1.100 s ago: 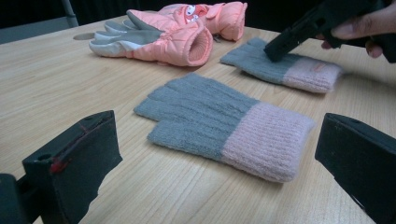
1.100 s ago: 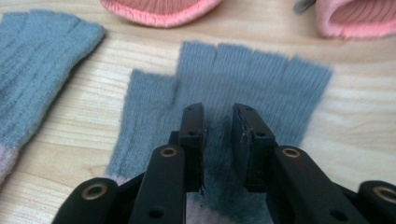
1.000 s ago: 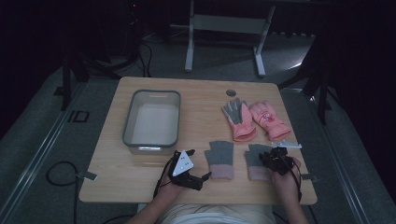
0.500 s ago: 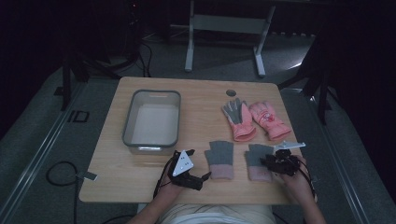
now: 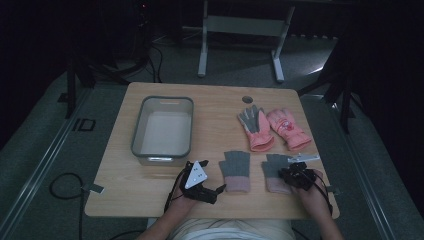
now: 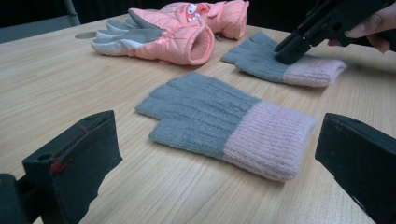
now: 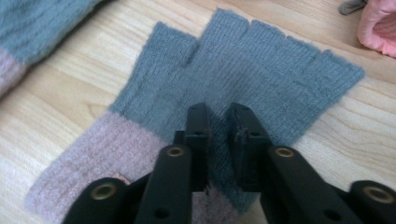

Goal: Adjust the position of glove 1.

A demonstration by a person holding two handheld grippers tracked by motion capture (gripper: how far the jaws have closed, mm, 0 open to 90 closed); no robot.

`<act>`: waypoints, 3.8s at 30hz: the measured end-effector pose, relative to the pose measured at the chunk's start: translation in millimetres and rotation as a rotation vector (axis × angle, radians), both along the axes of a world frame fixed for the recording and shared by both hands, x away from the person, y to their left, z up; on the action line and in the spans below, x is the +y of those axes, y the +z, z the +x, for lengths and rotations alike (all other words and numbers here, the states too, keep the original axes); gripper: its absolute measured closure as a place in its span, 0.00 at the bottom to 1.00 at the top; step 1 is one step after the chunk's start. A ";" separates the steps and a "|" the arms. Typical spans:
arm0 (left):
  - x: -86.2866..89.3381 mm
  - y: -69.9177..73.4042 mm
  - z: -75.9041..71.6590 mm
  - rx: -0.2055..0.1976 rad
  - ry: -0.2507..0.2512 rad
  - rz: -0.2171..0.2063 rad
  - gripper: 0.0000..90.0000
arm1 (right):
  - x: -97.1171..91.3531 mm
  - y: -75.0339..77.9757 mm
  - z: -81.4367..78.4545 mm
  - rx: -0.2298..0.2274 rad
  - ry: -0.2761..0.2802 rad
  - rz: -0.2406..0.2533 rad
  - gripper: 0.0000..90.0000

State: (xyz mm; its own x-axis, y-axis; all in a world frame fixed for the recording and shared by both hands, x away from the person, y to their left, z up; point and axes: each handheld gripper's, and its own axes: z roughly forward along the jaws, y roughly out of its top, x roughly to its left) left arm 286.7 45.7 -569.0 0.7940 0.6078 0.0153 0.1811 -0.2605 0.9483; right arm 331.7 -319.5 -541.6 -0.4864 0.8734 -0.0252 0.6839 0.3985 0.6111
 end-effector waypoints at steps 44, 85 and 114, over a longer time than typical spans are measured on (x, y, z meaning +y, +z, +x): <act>-0.3 0.0 0.2 0.000 -0.007 0.000 0.00 | 119.7 29.5 7.1 0.019 0.190 0.145 0.94; -14.2 22.7 1.0 0.013 -0.005 0.072 0.10 | 101.4 34.9 12.1 -0.019 0.153 0.173 0.65; -79.9 5.8 3.8 -0.109 -0.274 0.520 0.50 | 112.6 -3.9 57.2 0.120 0.016 0.175 0.49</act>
